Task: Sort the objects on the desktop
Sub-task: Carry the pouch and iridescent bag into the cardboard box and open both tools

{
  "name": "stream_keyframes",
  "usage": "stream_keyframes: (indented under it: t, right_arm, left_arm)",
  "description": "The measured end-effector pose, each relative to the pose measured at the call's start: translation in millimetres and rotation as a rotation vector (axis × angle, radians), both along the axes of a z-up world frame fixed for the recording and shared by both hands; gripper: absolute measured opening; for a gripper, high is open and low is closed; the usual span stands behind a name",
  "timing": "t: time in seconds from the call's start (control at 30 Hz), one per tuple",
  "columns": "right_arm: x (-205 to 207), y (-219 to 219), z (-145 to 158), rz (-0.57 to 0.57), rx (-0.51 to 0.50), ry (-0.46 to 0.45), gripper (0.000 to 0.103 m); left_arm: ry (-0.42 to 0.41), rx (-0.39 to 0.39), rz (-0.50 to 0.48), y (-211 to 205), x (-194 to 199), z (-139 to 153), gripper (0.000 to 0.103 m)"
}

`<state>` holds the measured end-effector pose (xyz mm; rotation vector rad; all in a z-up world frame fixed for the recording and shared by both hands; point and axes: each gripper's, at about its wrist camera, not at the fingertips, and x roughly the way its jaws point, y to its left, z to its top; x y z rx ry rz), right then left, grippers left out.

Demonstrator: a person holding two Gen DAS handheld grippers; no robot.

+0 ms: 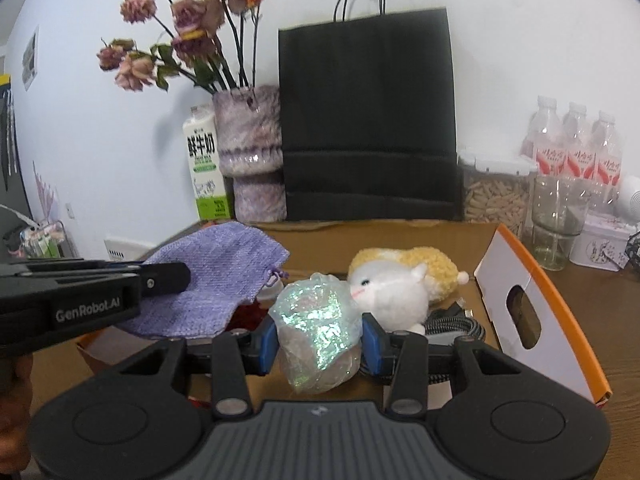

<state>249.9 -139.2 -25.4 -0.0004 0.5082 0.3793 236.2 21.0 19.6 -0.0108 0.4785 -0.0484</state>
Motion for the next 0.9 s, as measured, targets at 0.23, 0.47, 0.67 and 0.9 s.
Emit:
stream_keyframes:
  t: [0.23, 0.47, 0.67, 0.9]
  right_arm:
    - [2, -1, -6, 0.014, -0.031, -0.01, 0.042]
    - [-2, 3, -8, 0.012, -0.063, -0.037, 0.044]
    - [-10, 2, -3, -0.008, -0.074, -0.073, 0.063]
    - [-19, -3, 6, -0.055, -0.08, -0.138, 0.096]
  left_arm:
    - [0.02, 0.028, -0.003, -2, 4, -11, 0.009]
    - [0.021, 0.045, -0.006, -5, 4, -15, 0.014]
    - [-0.037, 0.071, 0.016, -6, -6, -7, 0.038]
    - [-0.12, 0.113, 0.079, -7, -18, 6, 0.1]
